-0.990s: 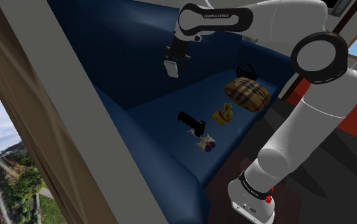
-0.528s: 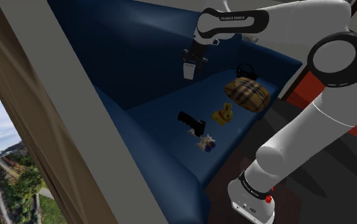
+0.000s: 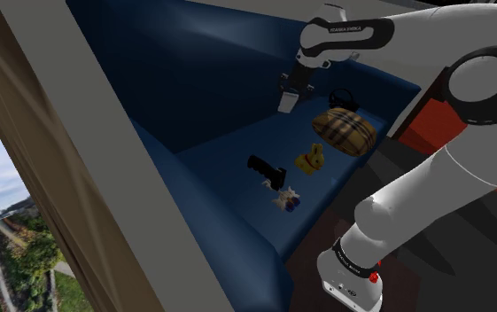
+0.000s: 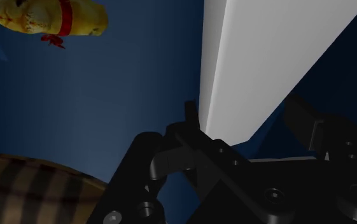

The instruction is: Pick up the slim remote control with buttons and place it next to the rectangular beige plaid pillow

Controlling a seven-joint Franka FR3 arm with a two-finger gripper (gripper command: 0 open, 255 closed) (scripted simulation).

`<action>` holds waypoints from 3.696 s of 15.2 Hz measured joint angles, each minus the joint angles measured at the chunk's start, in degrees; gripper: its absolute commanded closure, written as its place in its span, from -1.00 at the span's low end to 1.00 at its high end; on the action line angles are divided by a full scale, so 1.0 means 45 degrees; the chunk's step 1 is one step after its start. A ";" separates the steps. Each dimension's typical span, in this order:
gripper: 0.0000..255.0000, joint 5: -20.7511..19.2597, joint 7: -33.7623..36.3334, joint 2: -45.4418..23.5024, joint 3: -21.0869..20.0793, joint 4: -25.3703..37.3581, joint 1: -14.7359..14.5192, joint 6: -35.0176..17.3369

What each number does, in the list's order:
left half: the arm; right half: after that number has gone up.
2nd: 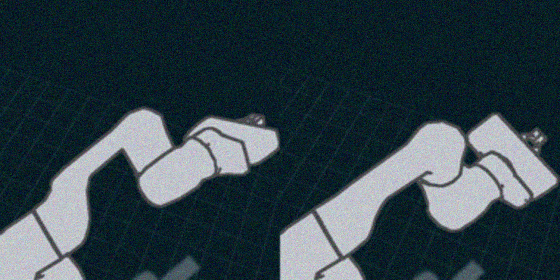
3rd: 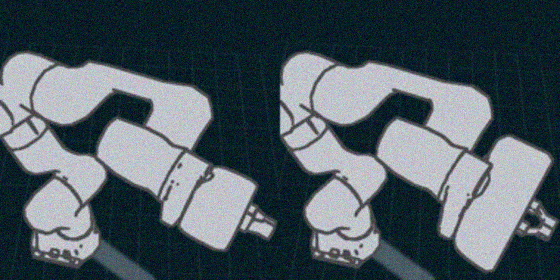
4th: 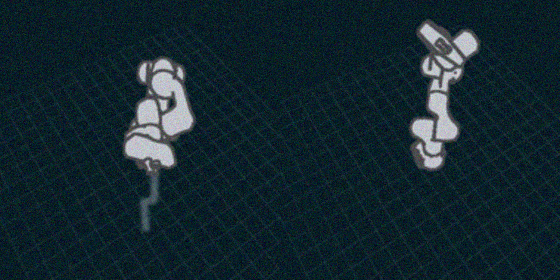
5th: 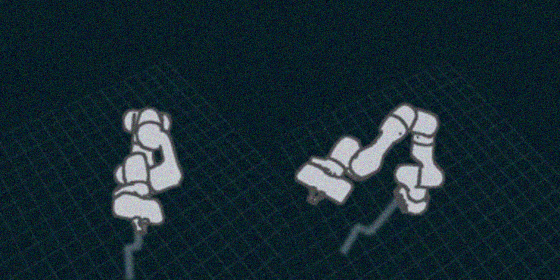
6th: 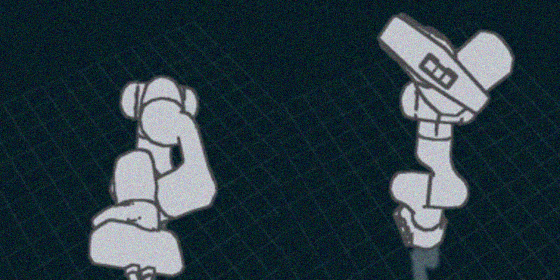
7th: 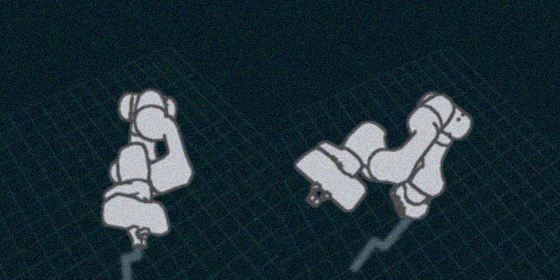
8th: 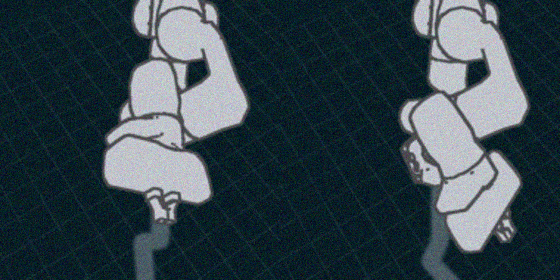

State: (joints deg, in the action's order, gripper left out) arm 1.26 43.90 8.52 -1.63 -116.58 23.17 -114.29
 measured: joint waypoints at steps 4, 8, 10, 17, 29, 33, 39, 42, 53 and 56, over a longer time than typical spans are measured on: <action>1.00 0.0015 -0.1218 0.0294 0.0713 -0.0314 0.0505 0.0009; 1.00 0.0009 -0.2436 0.0470 0.1435 -0.0509 0.1006 0.0020; 1.00 0.0000 -0.3079 0.0514 0.1824 -0.0554 0.1270 0.0037; 1.00 0.0069 -0.5238 0.0092 0.3109 -0.0136 0.2119 0.0107; 1.00 0.0241 -0.5637 -0.0418 0.3257 -0.1533 0.2181 -0.1787; 1.00 0.0314 -0.5728 -0.0604 0.3274 -0.2042 0.2187 -0.2472; 1.00 0.0478 -0.5881 -0.1083 0.3307 -0.2561 0.2190 -0.3434; 1.00 0.0597 -0.5991 -0.1376 0.3323 -0.2827 0.2188 -0.3979; 1.00 0.0880 -0.6249 -0.1985 0.3334 -0.3318 0.2185 -0.5057; -1.00 0.0881 -0.6249 -0.1983 0.3334 -0.3321 0.2185 -0.5063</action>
State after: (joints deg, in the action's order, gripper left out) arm 5.22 15.78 -0.40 13.37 -131.52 33.01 -137.08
